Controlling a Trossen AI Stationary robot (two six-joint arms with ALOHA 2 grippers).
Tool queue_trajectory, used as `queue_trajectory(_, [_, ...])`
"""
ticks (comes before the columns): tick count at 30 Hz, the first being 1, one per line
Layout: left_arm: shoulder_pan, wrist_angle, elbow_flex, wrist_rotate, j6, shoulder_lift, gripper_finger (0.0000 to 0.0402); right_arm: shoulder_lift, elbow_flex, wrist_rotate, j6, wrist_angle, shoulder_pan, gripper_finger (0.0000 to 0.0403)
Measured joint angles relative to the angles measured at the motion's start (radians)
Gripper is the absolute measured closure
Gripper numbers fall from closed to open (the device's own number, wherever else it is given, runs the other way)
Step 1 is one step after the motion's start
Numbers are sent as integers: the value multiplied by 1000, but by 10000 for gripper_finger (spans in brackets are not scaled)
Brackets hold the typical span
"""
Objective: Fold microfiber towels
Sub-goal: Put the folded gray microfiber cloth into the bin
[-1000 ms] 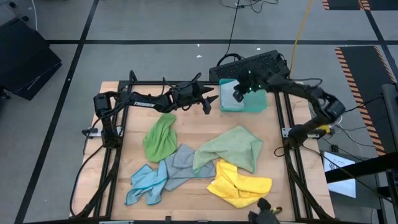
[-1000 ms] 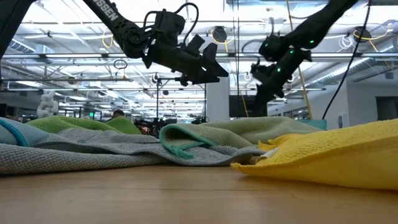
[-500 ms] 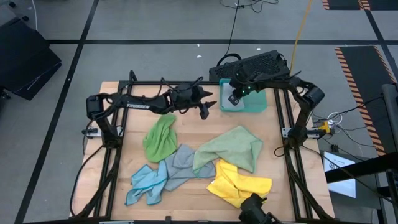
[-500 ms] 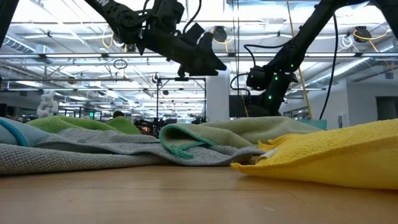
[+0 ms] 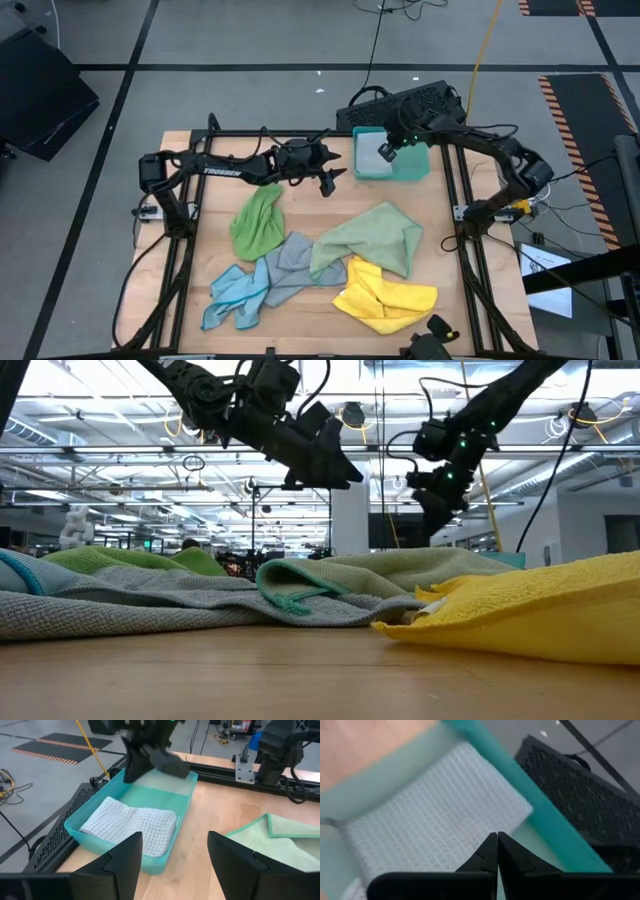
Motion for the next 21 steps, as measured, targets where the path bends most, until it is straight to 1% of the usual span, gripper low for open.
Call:
queue_trajectory(6, [0,3,0,0,0,0,176,42,-119,-2,30,184,2,402])
queue_trajectory(9, [0,5,0,0,0,0,176,95,-137,-4,43,267,2,403])
queue_trajectory(13, [0,5,0,0,-1,0,176,186,-137,-39,50,268,6,403])
queue_trajectory(16, [0,6,0,0,3,0,176,223,-131,-52,52,303,18,403])
queue_trajectory(18, [0,5,0,0,3,0,176,228,-131,-52,51,304,28,403])
queue_trajectory(21, [0,5,0,0,4,0,176,201,-134,-56,52,295,34,403])
